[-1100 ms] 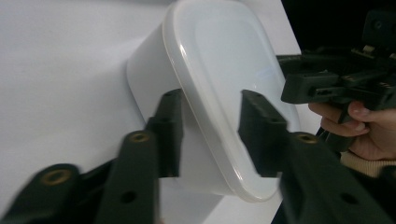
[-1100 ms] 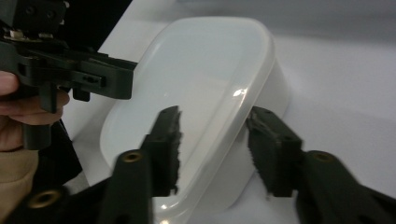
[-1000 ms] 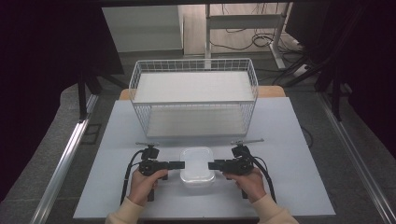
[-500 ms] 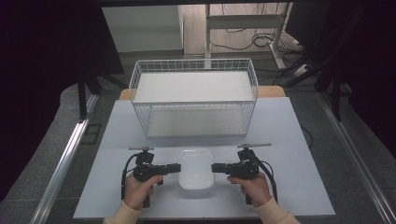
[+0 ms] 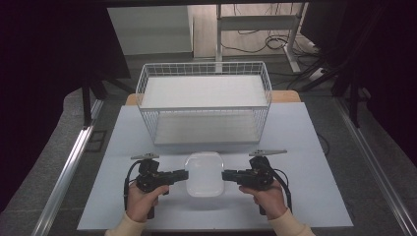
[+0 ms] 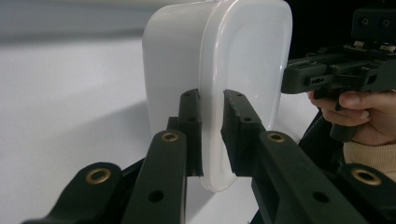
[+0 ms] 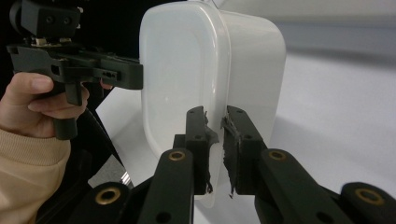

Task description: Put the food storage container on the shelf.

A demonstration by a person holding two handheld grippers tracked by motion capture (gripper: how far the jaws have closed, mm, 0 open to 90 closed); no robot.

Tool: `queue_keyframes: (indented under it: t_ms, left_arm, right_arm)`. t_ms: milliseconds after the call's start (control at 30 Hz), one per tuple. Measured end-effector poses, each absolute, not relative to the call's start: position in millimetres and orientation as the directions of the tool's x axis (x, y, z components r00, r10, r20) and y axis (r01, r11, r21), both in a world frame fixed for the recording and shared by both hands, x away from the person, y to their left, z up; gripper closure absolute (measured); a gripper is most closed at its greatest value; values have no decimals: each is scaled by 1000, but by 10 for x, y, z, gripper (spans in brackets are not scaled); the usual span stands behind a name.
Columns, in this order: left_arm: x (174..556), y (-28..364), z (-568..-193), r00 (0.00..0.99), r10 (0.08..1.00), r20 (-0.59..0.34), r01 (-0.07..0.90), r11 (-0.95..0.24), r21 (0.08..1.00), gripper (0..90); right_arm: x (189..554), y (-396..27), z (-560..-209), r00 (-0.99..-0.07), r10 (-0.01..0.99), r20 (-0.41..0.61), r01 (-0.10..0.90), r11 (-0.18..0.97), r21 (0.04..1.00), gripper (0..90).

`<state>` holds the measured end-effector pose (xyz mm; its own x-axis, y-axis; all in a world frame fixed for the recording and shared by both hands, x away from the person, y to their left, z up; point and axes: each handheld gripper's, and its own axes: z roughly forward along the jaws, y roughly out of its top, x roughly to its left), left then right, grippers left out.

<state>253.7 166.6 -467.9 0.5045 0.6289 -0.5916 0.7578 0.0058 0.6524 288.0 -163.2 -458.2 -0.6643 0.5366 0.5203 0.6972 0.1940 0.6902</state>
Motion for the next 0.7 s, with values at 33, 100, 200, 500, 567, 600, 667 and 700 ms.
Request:
queue_keyframes:
  t_ms: [33,100,200,500,567,600,667,700]
  left_arm:
    - [2524,1668,-4652,510,631,-585,752,4,659,789]
    - [2499,1673,-4594,520,635,-571,737,3,675,789]
    - [2478,1675,-4540,532,636,-559,722,4,692,789]
    - [2509,1687,-4349,564,657,-500,674,-17,738,790]
    - [2530,1673,-4283,571,663,-484,662,-24,749,790]
    - [2530,1673,-4283,571,663,-484,662,-24,749,790]
    - [2574,1644,-4172,583,668,-462,643,-32,765,790]
    - [2592,1631,-4130,587,669,-456,638,-35,769,791]
  right_arm:
    - [2867,-1628,-4558,-669,537,513,692,197,695,802]
    - [2850,-1621,-4524,-677,535,505,682,198,704,802]
    - [2832,-1619,-4471,-693,529,490,664,203,720,803]
    - [2851,-1584,-4326,-729,525,440,611,208,764,802]
    - [2880,-1589,-4278,-732,524,435,605,207,769,802]
    - [2880,-1589,-4278,-732,524,435,605,207,769,802]
    - [2920,-1610,-4195,-741,522,423,590,203,782,802]
    - [2929,-1619,-4162,-742,524,418,584,200,786,802]
